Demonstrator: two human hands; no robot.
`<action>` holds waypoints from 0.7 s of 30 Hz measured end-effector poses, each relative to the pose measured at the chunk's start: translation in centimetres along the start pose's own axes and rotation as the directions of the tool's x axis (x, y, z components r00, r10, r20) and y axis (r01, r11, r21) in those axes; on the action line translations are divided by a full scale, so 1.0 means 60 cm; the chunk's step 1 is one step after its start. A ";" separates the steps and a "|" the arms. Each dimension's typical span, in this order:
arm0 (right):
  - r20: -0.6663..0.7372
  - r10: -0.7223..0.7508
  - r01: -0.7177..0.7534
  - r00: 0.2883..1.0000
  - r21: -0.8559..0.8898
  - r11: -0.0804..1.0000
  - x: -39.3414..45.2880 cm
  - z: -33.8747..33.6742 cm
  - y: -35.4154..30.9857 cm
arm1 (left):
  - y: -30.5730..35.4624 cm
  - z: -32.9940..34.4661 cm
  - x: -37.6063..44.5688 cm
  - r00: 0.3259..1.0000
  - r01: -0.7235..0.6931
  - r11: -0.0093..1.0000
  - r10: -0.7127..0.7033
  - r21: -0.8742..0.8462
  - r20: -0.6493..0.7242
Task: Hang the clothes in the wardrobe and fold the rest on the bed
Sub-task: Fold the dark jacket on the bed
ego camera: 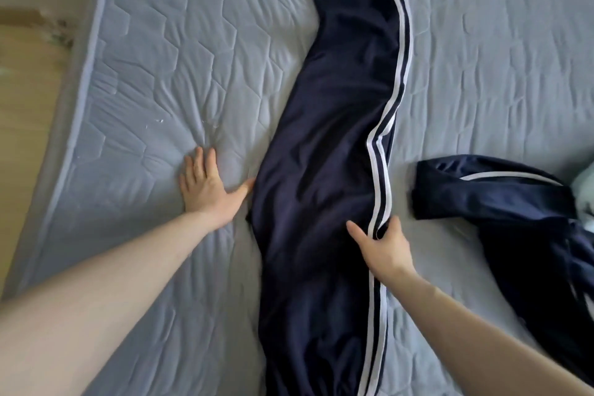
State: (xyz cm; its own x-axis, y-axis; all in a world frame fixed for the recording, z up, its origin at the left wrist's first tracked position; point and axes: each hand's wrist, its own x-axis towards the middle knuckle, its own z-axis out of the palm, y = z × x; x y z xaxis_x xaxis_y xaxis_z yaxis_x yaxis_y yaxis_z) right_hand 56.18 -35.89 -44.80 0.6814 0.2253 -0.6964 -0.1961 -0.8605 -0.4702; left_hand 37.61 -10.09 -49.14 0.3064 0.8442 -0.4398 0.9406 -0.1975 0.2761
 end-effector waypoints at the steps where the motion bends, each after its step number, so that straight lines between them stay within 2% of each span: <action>1: 0.034 0.036 -0.037 0.999 0.014 0.999 -0.020 0.005 0.025 | -0.016 0.006 -0.031 0.999 -0.046 0.997 0.045 -0.063 -0.015; 4: 0.097 0.133 -0.132 0.986 -0.012 0.991 -0.068 0.017 0.088 | -0.046 0.012 -0.144 0.996 -0.082 0.963 0.085 -0.257 0.004; 6: 0.126 0.175 -0.179 0.976 0.016 0.984 -0.097 0.021 0.120 | -0.055 0.017 -0.231 0.995 0.038 0.926 0.001 -0.375 0.104; 7: 0.146 0.195 -0.202 0.970 0.037 0.979 -0.112 0.022 0.134 | -0.057 0.020 -0.273 0.975 0.145 0.894 -0.056 -0.424 0.215; 9: 0.191 0.229 -0.241 0.955 0.045 0.969 -0.139 0.021 0.157 | -0.063 0.031 -0.351 0.881 0.340 0.840 -0.127 -0.422 0.455; 12: 0.249 0.274 -0.289 0.929 0.026 0.957 -0.173 0.023 0.184 | -0.074 0.055 -0.433 0.755 0.416 0.841 -0.108 -0.345 0.647; 15: 0.269 0.275 -0.295 0.923 0.037 0.955 -0.198 0.024 0.204 | -0.070 0.074 -0.468 0.703 0.457 0.803 -0.064 -0.381 0.708; 21: 0.277 0.296 -0.304 0.914 -0.013 0.953 -0.244 0.020 0.212 | -0.070 0.069 -0.479 0.719 0.430 0.859 -0.138 -0.279 0.682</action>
State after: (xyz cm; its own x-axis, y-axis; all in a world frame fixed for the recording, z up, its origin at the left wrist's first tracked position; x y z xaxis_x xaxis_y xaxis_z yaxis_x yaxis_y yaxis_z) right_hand 42.86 -49.60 -41.24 0.3698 0.0779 -0.9258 -0.3848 -0.8941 -0.2290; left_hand 25.46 -35.58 -41.21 0.1903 0.2942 -0.9366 0.8985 0.3322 0.2869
